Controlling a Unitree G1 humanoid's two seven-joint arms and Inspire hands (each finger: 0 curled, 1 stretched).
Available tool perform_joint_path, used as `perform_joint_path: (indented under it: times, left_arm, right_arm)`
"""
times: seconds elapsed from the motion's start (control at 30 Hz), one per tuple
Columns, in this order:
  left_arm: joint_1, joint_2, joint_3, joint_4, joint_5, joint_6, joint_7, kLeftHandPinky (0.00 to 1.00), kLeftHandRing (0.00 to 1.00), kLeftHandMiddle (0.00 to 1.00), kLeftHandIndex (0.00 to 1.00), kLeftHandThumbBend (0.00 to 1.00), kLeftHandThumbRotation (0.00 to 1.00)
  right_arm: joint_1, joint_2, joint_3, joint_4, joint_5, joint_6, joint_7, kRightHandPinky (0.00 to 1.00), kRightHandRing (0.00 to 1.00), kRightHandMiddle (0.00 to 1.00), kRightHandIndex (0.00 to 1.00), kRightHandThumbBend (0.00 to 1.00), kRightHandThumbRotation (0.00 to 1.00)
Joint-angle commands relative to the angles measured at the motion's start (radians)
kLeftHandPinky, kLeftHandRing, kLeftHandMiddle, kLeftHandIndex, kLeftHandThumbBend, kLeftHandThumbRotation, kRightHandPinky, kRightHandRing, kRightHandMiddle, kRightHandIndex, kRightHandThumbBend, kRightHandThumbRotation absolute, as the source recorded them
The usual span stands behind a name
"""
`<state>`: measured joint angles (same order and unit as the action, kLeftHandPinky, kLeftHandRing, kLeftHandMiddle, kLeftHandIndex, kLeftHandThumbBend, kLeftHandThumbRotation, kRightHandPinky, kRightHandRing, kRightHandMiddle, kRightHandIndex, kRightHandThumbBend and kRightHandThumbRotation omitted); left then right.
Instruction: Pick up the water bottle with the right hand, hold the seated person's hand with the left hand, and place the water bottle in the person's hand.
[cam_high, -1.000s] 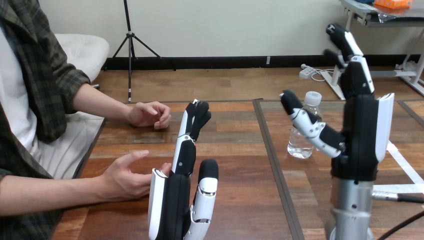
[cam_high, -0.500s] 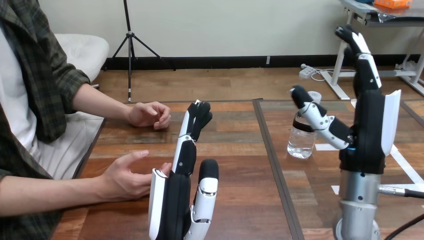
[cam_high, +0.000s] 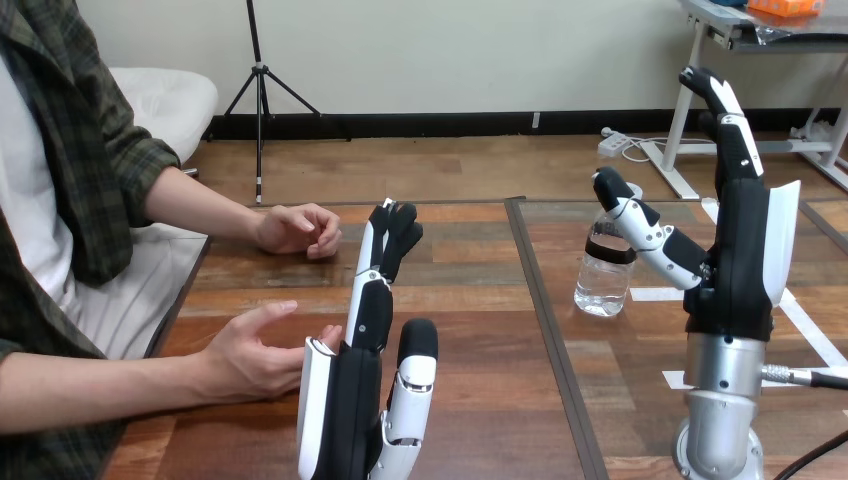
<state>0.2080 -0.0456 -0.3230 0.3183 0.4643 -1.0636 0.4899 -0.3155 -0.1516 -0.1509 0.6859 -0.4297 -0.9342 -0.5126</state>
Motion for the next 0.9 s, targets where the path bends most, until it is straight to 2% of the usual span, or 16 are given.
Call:
perform_joint_path:
  times: [0.0,0.33,0.63,0.73,0.87]
  left_arm:
    - [0.025,-0.071,-0.018,-0.038,-0.011,-0.003,-0.002,0.99,0.92,0.95,0.99,0.26,1.00]
    - [0.026,-0.072,-0.013,-0.042,0.003,0.004,0.003,0.98,0.92,0.94,0.98,0.22,1.00]
    - [0.031,-0.070,-0.016,-0.047,0.001,0.007,-0.001,0.98,0.92,0.95,0.98,0.24,1.00]
    - [0.029,-0.068,-0.020,-0.044,-0.009,0.002,-0.006,0.98,0.93,0.95,0.98,0.25,1.00]
    - [0.030,-0.069,-0.020,-0.043,-0.009,0.001,-0.007,0.98,0.93,0.96,0.98,0.26,1.00]
  right_arm:
    - [-0.114,-0.025,0.013,0.038,0.018,0.026,-0.008,1.00,1.00,0.98,0.88,0.83,0.41]
    - [-0.146,-0.030,0.018,0.065,0.077,0.084,0.035,1.00,1.00,1.00,0.91,0.86,0.40]
    - [-0.174,-0.032,0.024,0.069,0.116,0.167,0.075,1.00,1.00,1.00,0.94,0.87,0.38]
    - [-0.184,-0.028,0.025,0.075,0.154,0.176,0.110,1.00,1.00,1.00,0.94,0.87,0.37]
    - [-0.192,-0.029,0.028,0.068,0.183,0.222,0.147,1.00,1.00,1.00,0.95,0.86,0.36]
